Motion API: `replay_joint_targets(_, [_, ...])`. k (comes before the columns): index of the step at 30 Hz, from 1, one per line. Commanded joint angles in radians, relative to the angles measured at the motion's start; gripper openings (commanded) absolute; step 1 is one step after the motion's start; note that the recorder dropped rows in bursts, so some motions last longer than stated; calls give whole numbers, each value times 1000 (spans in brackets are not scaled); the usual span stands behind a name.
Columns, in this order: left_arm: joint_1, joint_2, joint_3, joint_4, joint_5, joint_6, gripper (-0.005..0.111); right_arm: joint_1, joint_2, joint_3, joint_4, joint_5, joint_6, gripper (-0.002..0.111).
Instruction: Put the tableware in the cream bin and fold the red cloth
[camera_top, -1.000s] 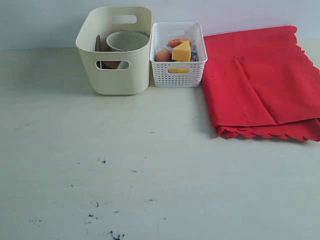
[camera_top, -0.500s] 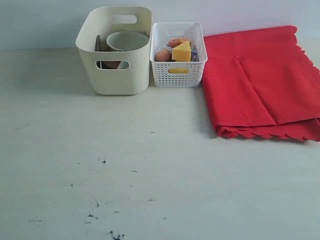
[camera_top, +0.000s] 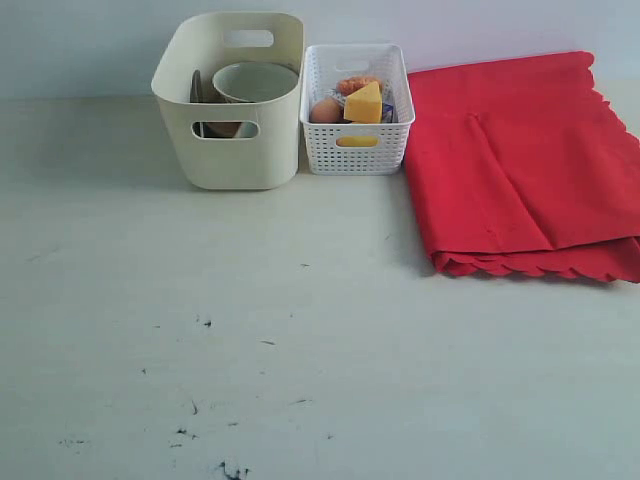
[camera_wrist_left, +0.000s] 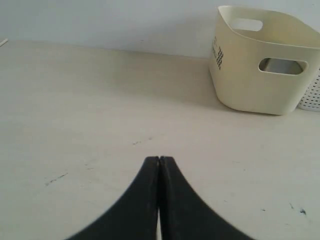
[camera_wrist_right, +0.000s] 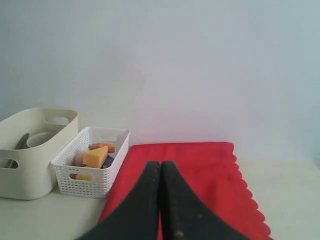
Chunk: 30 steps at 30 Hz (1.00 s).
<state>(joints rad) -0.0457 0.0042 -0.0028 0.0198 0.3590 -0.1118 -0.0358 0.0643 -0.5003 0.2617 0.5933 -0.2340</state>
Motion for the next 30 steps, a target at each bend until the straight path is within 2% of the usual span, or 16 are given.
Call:
replay_joint_targets(1, [3, -4, 3, 5, -3, 1, 0, 1, -3, 117, 26, -154, -2, 0])
replay_joint_targets(5, [3, -4, 3, 5, -3, 1, 0, 7, -3, 245, 51, -283, -2, 0])
replay_joint_targets(14, [3, -4, 3, 5, -3, 1, 0, 122, -3, 425, 42, -455, -8, 0])
replay_joint_targets(30, [3, -4, 3, 5, -3, 1, 0, 122, -3, 500, 21, -462, -5, 0])
